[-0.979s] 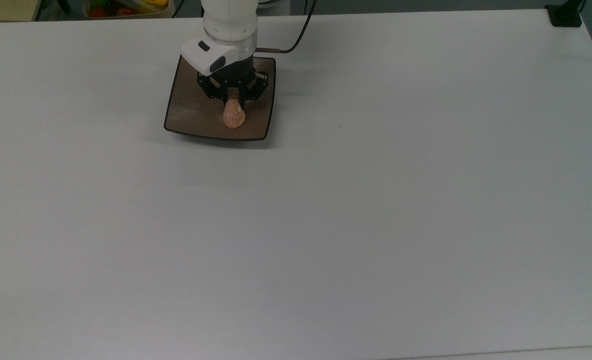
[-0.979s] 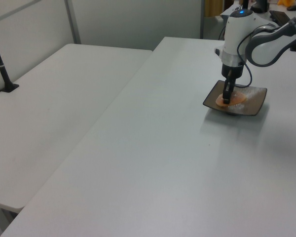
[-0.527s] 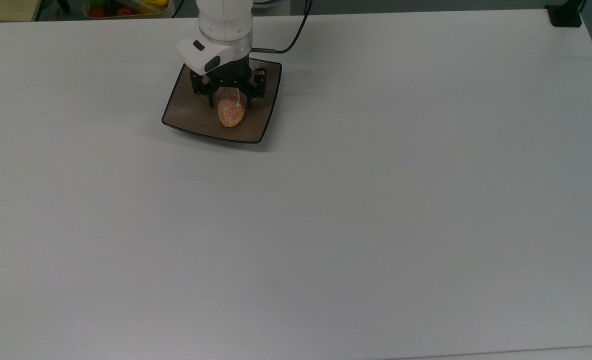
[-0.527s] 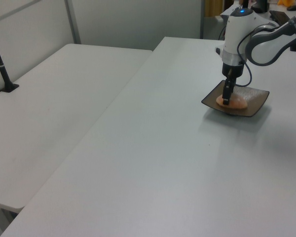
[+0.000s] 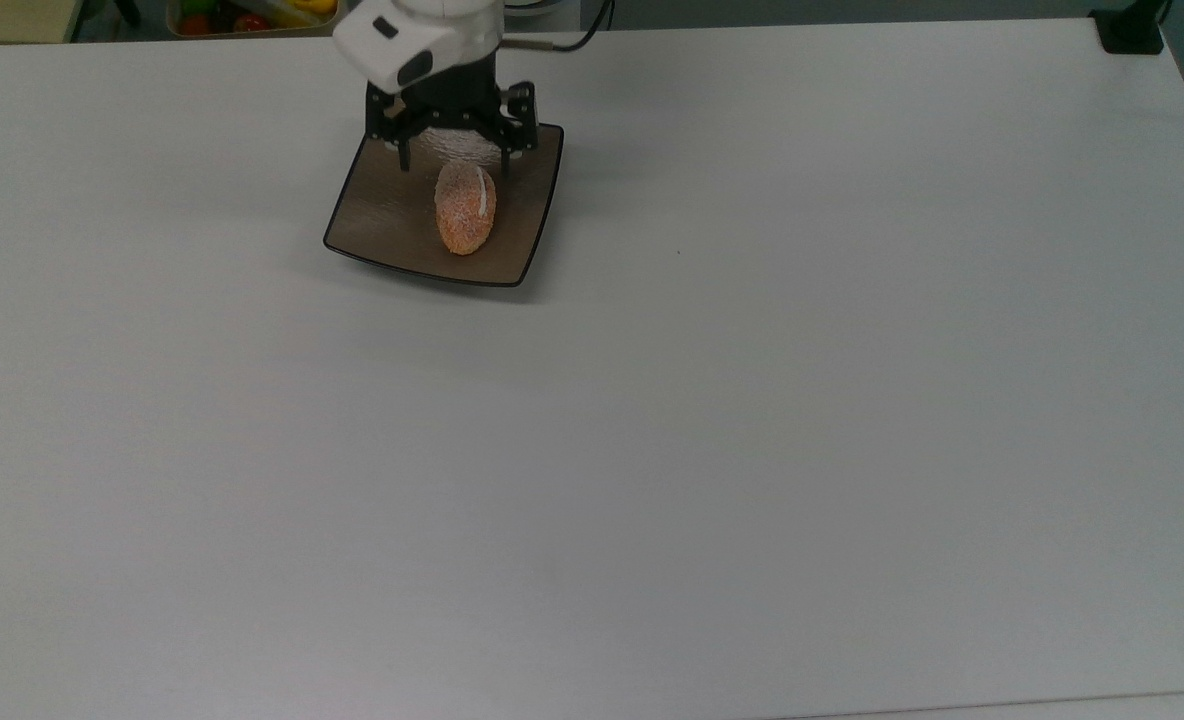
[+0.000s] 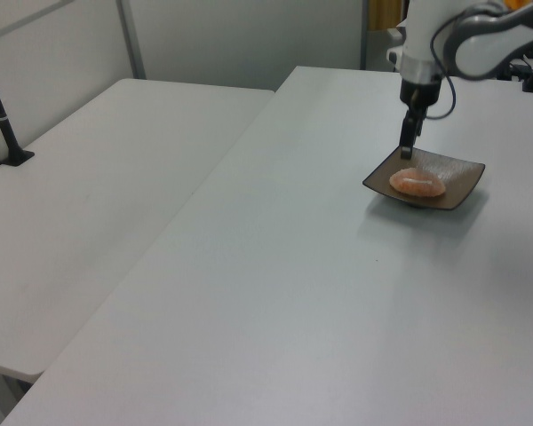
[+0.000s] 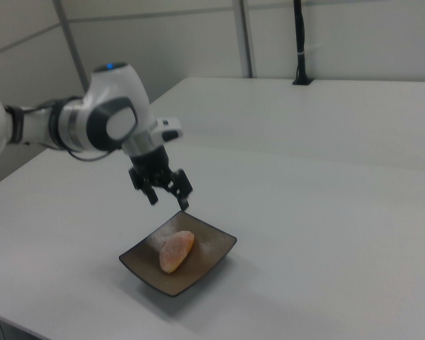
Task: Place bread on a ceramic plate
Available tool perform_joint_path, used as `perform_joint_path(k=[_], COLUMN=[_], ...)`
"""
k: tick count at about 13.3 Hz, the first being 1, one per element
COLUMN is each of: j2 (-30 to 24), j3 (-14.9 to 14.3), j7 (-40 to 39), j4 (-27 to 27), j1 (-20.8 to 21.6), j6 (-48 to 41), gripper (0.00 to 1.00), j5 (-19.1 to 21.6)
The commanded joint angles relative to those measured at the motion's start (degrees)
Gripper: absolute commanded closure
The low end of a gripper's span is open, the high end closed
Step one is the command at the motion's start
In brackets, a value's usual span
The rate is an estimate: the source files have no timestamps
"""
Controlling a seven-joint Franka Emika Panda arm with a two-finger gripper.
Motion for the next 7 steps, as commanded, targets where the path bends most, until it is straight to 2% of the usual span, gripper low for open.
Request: perform_joint_path(k=[1,4,7], j2=[-0.4,-0.4,-0.4], j3=[0.0,-0.1,-0.1], j7=[1.1,1.2,1.5], j4=[10.7,19.0,25.4], j1=[1.4,1.2,1.3], j6=[-11.1,-17.2,-25.5], gripper=[0.00,0.00,0.00], j5=[1.1,8.5,10.4])
